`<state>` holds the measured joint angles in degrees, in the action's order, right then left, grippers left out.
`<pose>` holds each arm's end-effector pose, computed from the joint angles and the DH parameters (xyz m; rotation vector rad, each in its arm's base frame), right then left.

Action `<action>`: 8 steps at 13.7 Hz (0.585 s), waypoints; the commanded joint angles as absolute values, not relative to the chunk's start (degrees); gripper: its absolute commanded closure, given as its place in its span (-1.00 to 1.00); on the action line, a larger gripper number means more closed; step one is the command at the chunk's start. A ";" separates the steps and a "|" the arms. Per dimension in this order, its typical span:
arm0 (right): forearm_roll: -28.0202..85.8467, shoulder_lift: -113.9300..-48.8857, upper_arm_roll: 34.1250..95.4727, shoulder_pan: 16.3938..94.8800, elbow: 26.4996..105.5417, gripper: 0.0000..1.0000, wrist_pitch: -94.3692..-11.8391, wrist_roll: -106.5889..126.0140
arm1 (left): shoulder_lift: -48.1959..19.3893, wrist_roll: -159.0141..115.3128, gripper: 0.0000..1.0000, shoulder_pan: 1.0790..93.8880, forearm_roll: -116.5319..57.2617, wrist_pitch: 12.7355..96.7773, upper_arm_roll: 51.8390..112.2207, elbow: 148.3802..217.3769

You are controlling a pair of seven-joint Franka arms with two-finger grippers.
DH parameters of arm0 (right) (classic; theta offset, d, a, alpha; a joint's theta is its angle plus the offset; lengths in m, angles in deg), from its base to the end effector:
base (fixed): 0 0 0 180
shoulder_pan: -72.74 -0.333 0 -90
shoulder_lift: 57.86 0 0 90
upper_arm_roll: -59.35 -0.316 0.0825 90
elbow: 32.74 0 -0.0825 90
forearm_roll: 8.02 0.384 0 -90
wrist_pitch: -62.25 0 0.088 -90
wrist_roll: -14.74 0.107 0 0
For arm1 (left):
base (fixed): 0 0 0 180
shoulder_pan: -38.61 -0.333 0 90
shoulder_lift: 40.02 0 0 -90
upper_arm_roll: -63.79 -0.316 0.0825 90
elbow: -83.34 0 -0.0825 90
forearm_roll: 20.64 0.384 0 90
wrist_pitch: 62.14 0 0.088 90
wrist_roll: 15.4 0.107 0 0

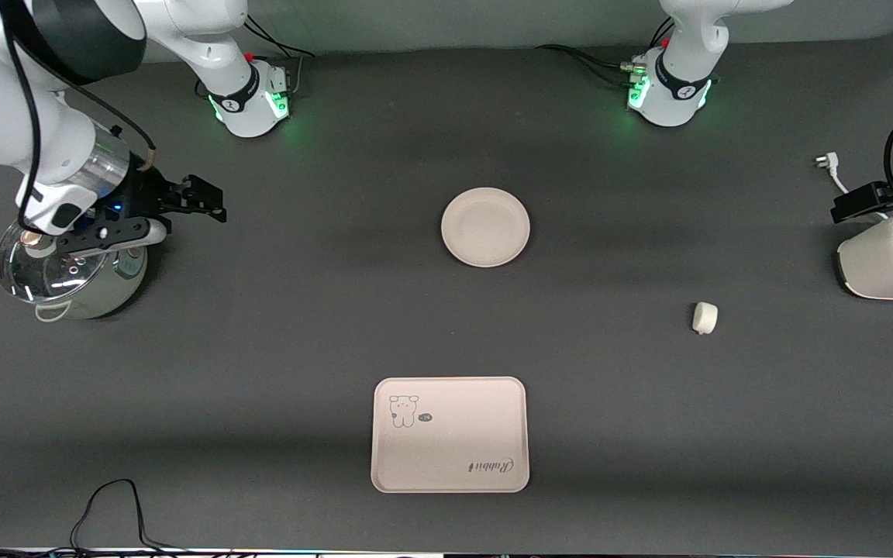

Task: Place bun in plate and plate on tray
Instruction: 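Move the right gripper to the white plate while the left gripper reaches the bun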

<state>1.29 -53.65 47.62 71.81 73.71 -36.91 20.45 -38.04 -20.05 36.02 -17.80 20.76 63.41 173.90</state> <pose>0.5177 0.1344 0.5420 -3.0022 -0.1352 0.1164 0.5485 0.0342 0.5913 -3.0715 -0.2076 0.2584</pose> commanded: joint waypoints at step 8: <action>2.61 -59.08 47.75 57.72 77.12 -1.00 -47.06 36.69 | -30.28 -20.25 -1.00 39.31 -17.83 28.02 65.02 174.83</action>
